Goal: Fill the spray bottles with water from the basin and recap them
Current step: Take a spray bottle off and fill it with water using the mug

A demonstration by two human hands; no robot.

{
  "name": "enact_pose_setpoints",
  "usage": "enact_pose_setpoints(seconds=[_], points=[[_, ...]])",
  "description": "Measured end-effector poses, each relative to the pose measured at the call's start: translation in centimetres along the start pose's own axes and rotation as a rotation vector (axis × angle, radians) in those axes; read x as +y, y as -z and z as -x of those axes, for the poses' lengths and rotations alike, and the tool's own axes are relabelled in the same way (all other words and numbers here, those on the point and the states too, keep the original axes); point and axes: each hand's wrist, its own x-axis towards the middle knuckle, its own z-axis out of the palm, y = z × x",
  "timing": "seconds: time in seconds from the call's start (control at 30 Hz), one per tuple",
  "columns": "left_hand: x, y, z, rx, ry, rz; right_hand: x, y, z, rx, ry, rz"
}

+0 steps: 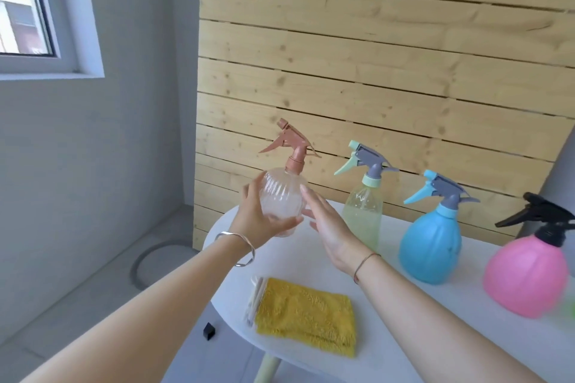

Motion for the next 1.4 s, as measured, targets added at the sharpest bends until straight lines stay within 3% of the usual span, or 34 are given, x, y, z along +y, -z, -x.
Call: enact_pose_setpoints(seconds=[0.17, 0.33, 0.47, 0.6, 0.73, 0.8, 0.9, 1.0, 1.13, 1.2, 1.4], points=[[3.1, -0.3, 2.7, -0.021, -0.033, 0.113, -3.5, 1.9, 4.1, 0.232, 0.183, 0.038], [8.7, -1.2, 7.2, -0.145, -0.160, 0.186, -8.3, 4.8, 9.4, 0.308, 0.280, -0.128], [14.4, -1.3, 12.8, -0.224, -0.149, 0.270, -11.2, 6.9, 16.7, 0.340, 0.300, -0.179], [18.4, -0.4, 17.7, -0.416, -0.062, 0.408, -13.4, 8.7, 23.9, 0.328, 0.283, -0.200], [21.5, 0.5, 21.5, -0.755, 0.067, 0.706, -14.9, 9.8, 29.6, 0.286, 0.310, -0.181], [22.6, 0.4, 23.0, -0.830, 0.130, 0.823, -15.5, 10.3, 31.8, 0.283, 0.342, -0.212], [23.8, -0.3, 24.8, -0.767, 0.179, 0.819, -15.8, 10.1, 34.3, 0.260, 0.351, -0.264], [25.8, -0.5, 26.4, -0.605, 0.178, 0.645, -16.3, 9.7, 36.0, 0.317, 0.346, -0.421], [28.9, 0.3, 28.1, -0.379, -0.108, 0.435, -16.8, 9.1, 37.4, 0.313, 0.396, -0.355], [30.3, 0.5, 28.2, -0.314, -0.163, 0.403, -17.1, 8.7, 37.7, 0.291, 0.390, -0.353], [30.7, 1.3, 28.1, -0.540, 0.009, 0.463, -18.0, 9.4, 38.4, 0.184, 0.352, -0.419]])
